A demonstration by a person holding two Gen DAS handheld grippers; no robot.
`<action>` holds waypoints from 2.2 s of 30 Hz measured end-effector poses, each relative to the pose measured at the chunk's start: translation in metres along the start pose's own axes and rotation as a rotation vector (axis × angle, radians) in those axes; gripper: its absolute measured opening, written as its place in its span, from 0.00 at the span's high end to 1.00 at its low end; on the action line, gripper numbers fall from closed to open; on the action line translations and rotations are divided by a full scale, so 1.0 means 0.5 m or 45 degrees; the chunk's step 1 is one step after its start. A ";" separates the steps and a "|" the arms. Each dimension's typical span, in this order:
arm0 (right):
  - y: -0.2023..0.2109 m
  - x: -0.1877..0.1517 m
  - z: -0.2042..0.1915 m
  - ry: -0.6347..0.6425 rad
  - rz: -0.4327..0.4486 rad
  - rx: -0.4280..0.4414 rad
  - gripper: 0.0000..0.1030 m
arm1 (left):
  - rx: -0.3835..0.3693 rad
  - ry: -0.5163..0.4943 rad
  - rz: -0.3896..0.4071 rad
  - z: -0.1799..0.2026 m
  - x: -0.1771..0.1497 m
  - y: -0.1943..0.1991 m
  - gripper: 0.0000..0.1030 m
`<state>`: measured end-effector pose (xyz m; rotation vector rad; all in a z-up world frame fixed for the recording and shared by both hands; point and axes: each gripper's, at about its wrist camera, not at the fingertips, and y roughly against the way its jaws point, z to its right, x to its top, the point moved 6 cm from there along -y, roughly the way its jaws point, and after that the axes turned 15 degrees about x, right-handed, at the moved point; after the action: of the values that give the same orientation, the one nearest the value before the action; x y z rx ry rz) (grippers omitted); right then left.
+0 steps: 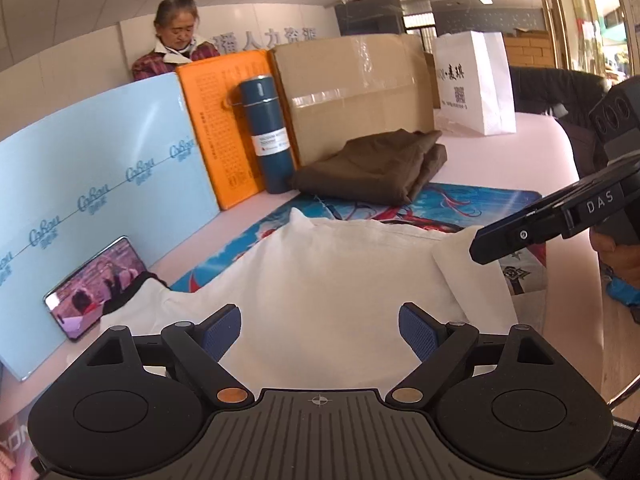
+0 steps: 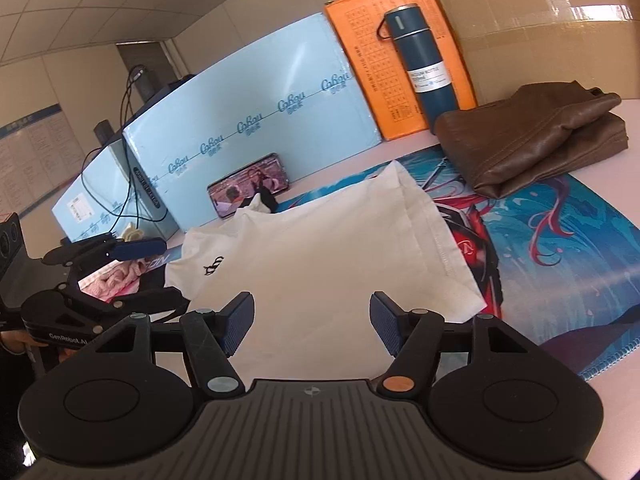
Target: Fold clothes
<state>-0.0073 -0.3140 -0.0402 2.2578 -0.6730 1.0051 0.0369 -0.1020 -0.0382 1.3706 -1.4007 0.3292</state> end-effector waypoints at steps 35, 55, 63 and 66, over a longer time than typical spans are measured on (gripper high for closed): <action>0.059 -0.052 0.047 0.034 -0.004 -0.610 0.83 | -0.207 -0.344 0.283 0.229 0.005 0.018 0.07; 0.111 -0.055 0.055 0.068 0.007 -0.762 0.95 | 0.612 0.442 -0.404 -0.412 -0.287 -0.027 0.08; 0.097 -0.047 0.045 0.079 0.004 -0.782 0.95 | 0.444 0.580 -0.329 -0.406 -0.307 0.012 0.74; 0.096 -0.049 0.040 0.088 -0.015 -0.786 0.95 | 0.472 0.644 -0.355 -0.425 -0.320 0.026 0.73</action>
<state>-0.0427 -0.3566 -0.0562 1.6789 -0.8070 0.7337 0.0868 0.1559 -0.0834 1.6164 -0.7422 0.7192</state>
